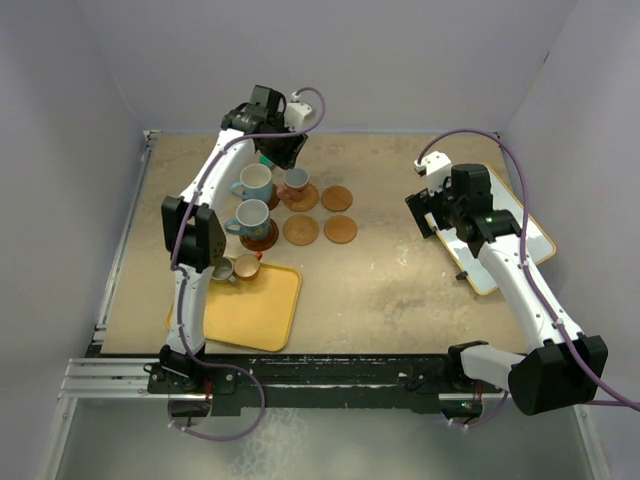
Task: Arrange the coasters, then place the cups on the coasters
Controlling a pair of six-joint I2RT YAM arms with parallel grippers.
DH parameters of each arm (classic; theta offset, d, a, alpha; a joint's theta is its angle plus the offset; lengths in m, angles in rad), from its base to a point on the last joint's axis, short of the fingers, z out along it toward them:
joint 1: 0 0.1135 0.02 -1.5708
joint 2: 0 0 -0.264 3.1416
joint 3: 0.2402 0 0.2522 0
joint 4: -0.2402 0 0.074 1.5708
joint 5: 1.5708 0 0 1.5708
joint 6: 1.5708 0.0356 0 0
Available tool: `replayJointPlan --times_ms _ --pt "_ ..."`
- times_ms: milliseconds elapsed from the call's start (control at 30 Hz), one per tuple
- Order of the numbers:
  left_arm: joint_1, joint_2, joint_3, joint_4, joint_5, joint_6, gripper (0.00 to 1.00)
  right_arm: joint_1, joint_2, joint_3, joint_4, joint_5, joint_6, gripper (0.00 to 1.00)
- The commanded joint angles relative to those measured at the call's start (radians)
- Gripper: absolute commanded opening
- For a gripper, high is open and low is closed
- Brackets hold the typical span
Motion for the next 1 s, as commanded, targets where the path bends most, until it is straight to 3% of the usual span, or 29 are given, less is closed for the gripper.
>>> replayJointPlan --times_ms 0,500,733,967 --pt "0.009 -0.167 -0.061 0.053 -0.013 0.039 0.53 -0.002 -0.018 0.009 0.013 0.009 -0.009 1.0" --pt "0.009 -0.682 -0.668 0.268 -0.147 0.129 0.8 -0.002 -0.016 0.01 0.012 0.007 -0.009 1.0" --pt "0.05 -0.875 -0.913 0.284 -0.15 0.144 0.81 -0.002 -0.017 0.009 0.011 0.005 -0.01 1.0" --pt "0.21 -1.023 -1.096 0.244 -0.097 0.148 0.81 -0.002 -0.015 0.009 0.012 -0.001 -0.01 1.0"
